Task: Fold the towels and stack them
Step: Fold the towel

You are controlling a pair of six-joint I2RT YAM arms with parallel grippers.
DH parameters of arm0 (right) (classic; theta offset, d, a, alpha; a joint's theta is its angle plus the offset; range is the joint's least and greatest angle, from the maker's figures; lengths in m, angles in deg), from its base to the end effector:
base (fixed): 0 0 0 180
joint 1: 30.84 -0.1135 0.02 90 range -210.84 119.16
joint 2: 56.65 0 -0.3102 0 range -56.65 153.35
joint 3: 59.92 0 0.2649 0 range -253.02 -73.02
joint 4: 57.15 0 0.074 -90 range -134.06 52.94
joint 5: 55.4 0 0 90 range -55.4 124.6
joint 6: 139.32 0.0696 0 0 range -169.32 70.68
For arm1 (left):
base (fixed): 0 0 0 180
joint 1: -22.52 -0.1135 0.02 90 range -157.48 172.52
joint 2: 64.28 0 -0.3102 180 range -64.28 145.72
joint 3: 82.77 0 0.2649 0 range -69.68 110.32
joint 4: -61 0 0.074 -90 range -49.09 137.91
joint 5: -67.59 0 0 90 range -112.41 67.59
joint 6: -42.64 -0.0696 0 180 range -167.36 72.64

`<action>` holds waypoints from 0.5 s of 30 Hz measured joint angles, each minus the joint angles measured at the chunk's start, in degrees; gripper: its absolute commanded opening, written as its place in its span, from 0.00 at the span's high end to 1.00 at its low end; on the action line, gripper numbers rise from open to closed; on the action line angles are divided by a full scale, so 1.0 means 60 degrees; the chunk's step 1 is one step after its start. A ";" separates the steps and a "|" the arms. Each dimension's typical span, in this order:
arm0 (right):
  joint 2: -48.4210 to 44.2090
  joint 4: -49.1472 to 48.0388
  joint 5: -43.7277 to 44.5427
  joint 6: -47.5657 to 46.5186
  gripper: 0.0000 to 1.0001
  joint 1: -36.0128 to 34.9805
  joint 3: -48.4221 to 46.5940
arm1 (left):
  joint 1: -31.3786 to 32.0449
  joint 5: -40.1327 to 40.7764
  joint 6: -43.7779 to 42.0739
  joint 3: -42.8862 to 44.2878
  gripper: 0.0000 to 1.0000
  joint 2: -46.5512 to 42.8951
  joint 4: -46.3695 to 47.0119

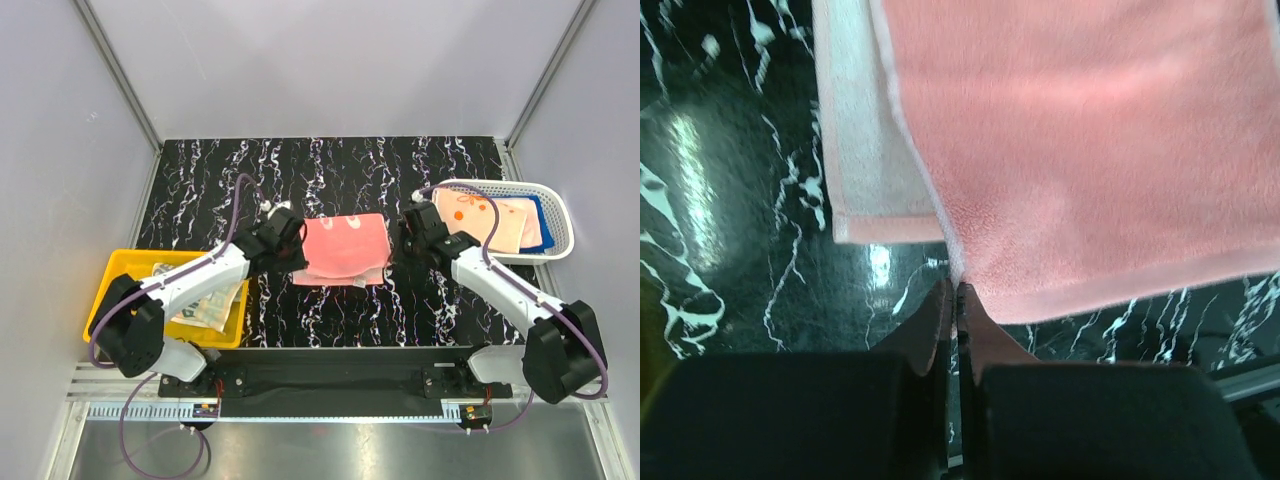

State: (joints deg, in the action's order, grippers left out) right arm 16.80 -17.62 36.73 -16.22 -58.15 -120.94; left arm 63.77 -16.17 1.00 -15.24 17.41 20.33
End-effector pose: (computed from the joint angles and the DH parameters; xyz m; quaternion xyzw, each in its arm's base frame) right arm 0.2489 0.1256 0.2408 0.0538 0.9437 0.1487 0.2904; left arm 0.2414 -0.2017 0.2386 -0.0754 0.9490 -0.1758 0.2506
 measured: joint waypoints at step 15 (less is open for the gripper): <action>0.4983 0.0142 -0.1005 -0.1322 1.00 0.1373 -0.7213 | -0.3395 -0.0958 -0.1763 0.8204 1.00 0.4087 -0.0841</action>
State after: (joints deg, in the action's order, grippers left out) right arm 46.70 -16.77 30.70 -24.15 -49.91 -164.21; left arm 43.40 -21.92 -9.58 33.98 41.93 15.28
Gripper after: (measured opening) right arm 0.009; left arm 0.016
